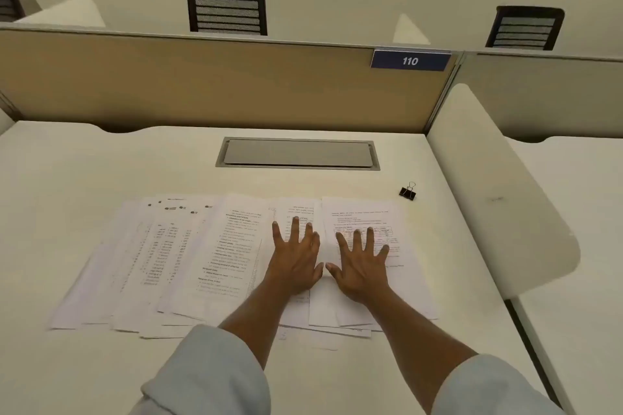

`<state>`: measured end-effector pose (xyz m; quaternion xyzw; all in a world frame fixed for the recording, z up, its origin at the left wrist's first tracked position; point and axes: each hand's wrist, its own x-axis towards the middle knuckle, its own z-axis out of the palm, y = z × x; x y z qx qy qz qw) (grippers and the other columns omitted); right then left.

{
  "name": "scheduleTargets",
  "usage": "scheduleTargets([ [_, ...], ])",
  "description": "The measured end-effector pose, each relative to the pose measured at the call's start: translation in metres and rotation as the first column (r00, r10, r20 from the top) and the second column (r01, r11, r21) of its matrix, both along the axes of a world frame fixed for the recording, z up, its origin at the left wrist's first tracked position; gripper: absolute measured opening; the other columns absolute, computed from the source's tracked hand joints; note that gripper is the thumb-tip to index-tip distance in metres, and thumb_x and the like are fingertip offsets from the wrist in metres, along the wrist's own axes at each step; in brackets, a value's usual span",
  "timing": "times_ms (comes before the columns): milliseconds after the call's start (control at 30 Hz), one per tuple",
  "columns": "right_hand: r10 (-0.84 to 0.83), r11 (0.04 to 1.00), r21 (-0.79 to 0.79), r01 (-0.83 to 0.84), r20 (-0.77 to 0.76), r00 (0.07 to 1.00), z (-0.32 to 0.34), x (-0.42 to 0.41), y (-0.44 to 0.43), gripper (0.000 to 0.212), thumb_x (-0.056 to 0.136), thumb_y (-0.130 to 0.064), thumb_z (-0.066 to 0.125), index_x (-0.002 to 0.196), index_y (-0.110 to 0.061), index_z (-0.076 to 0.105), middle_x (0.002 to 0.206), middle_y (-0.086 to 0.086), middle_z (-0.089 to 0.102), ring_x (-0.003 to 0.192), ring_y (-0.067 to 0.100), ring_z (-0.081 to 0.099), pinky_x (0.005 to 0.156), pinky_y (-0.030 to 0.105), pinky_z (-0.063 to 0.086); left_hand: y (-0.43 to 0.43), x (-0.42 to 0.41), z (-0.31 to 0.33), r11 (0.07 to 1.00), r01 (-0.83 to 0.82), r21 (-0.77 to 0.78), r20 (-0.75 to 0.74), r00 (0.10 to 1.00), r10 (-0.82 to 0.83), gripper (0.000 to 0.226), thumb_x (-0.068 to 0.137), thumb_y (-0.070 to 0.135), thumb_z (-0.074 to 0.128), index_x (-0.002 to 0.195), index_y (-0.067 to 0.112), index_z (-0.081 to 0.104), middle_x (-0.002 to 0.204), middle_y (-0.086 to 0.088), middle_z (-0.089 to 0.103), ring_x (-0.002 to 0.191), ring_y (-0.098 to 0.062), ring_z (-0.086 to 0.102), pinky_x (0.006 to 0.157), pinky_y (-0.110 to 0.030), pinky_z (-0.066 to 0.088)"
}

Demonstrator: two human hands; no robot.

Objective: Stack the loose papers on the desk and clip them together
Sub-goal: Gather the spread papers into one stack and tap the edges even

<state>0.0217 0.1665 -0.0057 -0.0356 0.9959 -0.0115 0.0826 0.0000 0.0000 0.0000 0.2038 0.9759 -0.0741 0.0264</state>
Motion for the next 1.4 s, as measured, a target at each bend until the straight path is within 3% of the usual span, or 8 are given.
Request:
scheduleTargets([
  [267, -0.083, 0.996, 0.023, 0.083, 0.014, 0.996, -0.012, 0.009, 0.005, 0.077, 0.085, -0.068, 0.004, 0.148, -0.029, 0.025, 0.155, 0.020, 0.023, 0.144, 0.047, 0.004, 0.107, 0.069, 0.016, -0.008, -0.003, -0.014, 0.997, 0.062, -0.050, 0.058, 0.997, -0.059, 0.074, 0.092, 0.059, 0.021, 0.150, 0.013, 0.023, 0.160, -0.015, 0.020, 0.148, -0.042, 0.004, 0.105, -0.076, -0.009],
  [567, -0.130, 0.991, 0.016, 0.129, 0.077, 0.988, -0.008, 0.009, -0.003, 0.070, 0.088, -0.065, 0.019, 0.148, -0.030, 0.020, 0.157, 0.019, 0.016, 0.145, 0.043, -0.001, 0.109, 0.064, 0.018, -0.012, -0.002, -0.019, 0.999, 0.044, -0.014, 0.107, 0.993, -0.042, 0.075, 0.092, 0.061, 0.023, 0.150, 0.014, 0.023, 0.160, -0.012, 0.023, 0.147, -0.041, 0.011, 0.106, -0.075, -0.006],
  [667, -0.164, 0.986, -0.011, 0.165, 0.070, 0.984, -0.003, 0.005, -0.002, 0.070, 0.087, -0.068, 0.025, 0.146, -0.031, 0.023, 0.156, 0.017, 0.019, 0.145, 0.042, -0.001, 0.109, 0.063, 0.018, -0.011, -0.003, -0.018, 1.000, -0.011, 0.027, 0.136, 0.991, 0.008, 0.074, 0.090, 0.059, 0.029, 0.149, 0.014, 0.029, 0.158, -0.012, 0.028, 0.145, -0.044, 0.018, 0.108, -0.072, 0.000],
  [800, -0.246, 0.968, -0.024, 0.248, 0.052, 0.968, 0.004, -0.006, 0.008, 0.070, 0.086, -0.065, 0.032, 0.145, -0.028, 0.025, 0.153, 0.019, 0.024, 0.143, 0.044, 0.004, 0.106, 0.064, 0.020, -0.003, -0.003, -0.022, 0.994, -0.088, 0.072, 0.154, 0.985, 0.076, 0.069, 0.083, 0.053, 0.041, 0.138, 0.011, 0.047, 0.144, -0.013, 0.050, 0.134, -0.045, 0.040, 0.107, -0.070, 0.018],
  [933, -0.397, 0.915, -0.041, 0.401, 0.067, 0.915, 0.009, -0.019, 0.028, 0.071, 0.086, -0.060, 0.039, 0.145, -0.024, 0.023, 0.151, 0.021, 0.026, 0.141, 0.046, 0.009, 0.105, 0.063, 0.025, 0.014, -0.005, -0.020, 0.973, -0.178, 0.147, 0.147, 0.977, 0.157, 0.059, 0.075, 0.040, 0.056, 0.124, 0.009, 0.059, 0.119, -0.014, 0.066, 0.119, -0.043, 0.054, 0.101, -0.065, 0.034],
  [1067, -0.489, 0.868, -0.040, 0.496, 0.109, 0.865, 0.006, -0.026, 0.052, 0.074, 0.086, -0.059, 0.041, 0.146, -0.022, 0.019, 0.150, 0.023, 0.023, 0.139, 0.046, 0.013, 0.104, 0.063, 0.027, 0.028, -0.010, -0.020, 0.947, -0.269, 0.176, 0.143, 0.959, 0.246, 0.052, 0.069, 0.034, 0.063, 0.113, 0.007, 0.064, 0.103, -0.015, 0.069, 0.101, -0.040, 0.060, 0.088, -0.056, 0.047],
  [1267, -0.545, 0.831, -0.055, 0.554, 0.121, 0.829, -0.002, -0.027, 0.072, 0.074, 0.086, -0.062, 0.036, 0.145, -0.020, 0.019, 0.142, 0.023, 0.033, 0.126, 0.040, 0.033, 0.098, 0.057, 0.034, 0.046, -0.015, -0.015, 0.911, -0.365, 0.190, 0.147, 0.928, 0.341, 0.040, 0.071, 0.031, 0.061, 0.101, 0.006, 0.065, 0.089, -0.012, 0.068, 0.084, -0.033, 0.061, 0.069, -0.041, 0.048],
  [1400, -0.539, 0.836, -0.064, 0.545, 0.100, 0.837, -0.002, -0.027, 0.073, 0.078, 0.085, -0.063, 0.037, 0.145, -0.016, 0.021, 0.136, 0.022, 0.039, 0.122, 0.037, 0.038, 0.095, 0.053, 0.036, 0.060, -0.013, -0.014, 0.886, -0.402, 0.231, 0.162, 0.914, 0.373, 0.042, 0.075, 0.036, 0.058, 0.105, 0.007, 0.062, 0.092, -0.011, 0.065, 0.084, -0.029, 0.059, 0.069, -0.039, 0.047],
])
